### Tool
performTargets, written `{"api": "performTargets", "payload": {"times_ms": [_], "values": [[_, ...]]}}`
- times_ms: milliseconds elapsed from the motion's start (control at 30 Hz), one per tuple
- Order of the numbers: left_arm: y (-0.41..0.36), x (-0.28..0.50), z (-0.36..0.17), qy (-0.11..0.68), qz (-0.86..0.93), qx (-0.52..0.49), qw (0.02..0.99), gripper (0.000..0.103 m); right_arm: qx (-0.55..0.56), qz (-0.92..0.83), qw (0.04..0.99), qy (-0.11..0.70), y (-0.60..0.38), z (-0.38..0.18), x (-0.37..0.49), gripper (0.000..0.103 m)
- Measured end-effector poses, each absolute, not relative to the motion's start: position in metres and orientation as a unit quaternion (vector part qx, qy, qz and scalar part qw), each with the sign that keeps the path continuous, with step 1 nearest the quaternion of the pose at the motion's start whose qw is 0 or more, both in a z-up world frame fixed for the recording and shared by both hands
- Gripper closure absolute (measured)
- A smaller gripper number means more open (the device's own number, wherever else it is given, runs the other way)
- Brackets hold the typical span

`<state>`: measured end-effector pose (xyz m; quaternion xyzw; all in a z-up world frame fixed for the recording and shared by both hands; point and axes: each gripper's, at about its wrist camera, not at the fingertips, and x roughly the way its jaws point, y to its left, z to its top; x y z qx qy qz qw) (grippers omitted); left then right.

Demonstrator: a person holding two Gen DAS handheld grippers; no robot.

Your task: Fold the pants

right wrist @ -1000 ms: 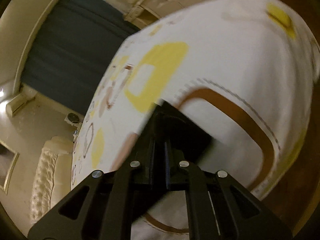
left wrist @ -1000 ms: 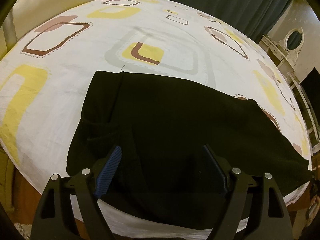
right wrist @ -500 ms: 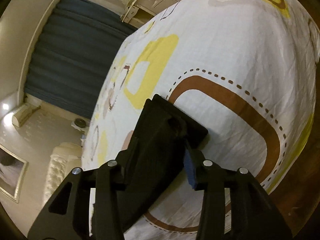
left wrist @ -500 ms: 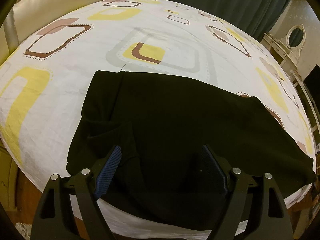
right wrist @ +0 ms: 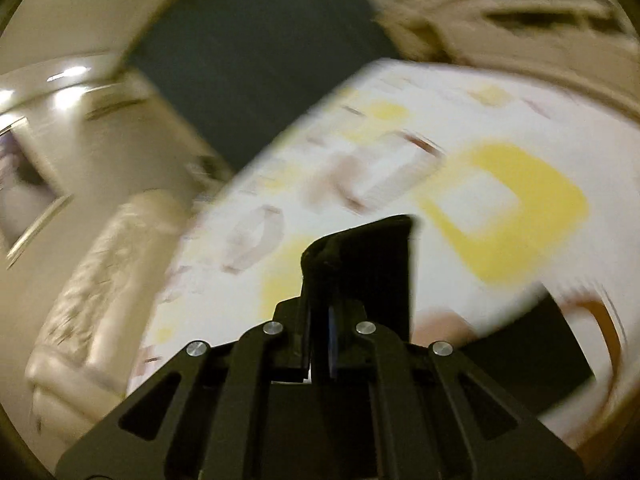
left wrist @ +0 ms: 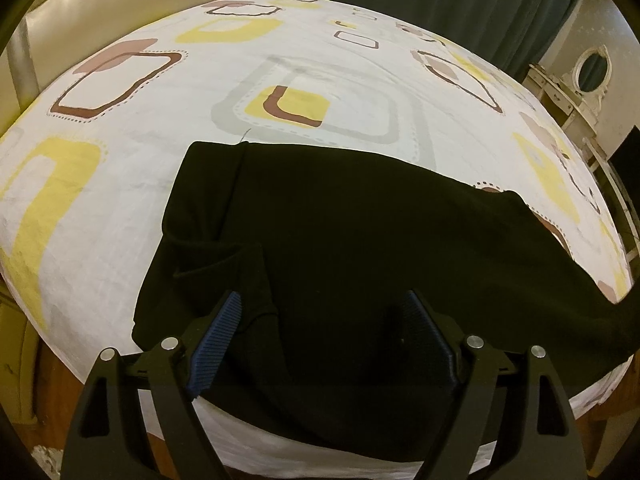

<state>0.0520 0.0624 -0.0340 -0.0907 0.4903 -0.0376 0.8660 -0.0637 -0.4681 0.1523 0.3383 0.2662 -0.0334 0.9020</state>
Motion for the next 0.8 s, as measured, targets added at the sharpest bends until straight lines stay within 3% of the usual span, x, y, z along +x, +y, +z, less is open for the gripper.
{"api": "performTargets", "payload": {"times_ms": [133,500,667,800], "values": [[0.061,0.051,-0.035,0.488,-0.034,-0.090,0.867,0.021,0.333,0.001,0.917,0.220,-0.468,0.186,-0.078,0.098],[0.054,0.051,-0.038,0.485,-0.033,-0.081,0.870,0.018,0.459,-0.177,0.813,0.311,-0.591,-0.003,-0.188,0.098],[0.050,0.051,-0.038,0.484,-0.026,-0.074,0.872,0.018,0.489,-0.181,0.791,0.322,-0.598,-0.042,-0.208,0.095],[0.049,0.051,-0.039,0.484,-0.026,-0.068,0.872,0.017,0.516,-0.173,0.783,0.301,-0.602,-0.043,-0.223,0.085]]}}
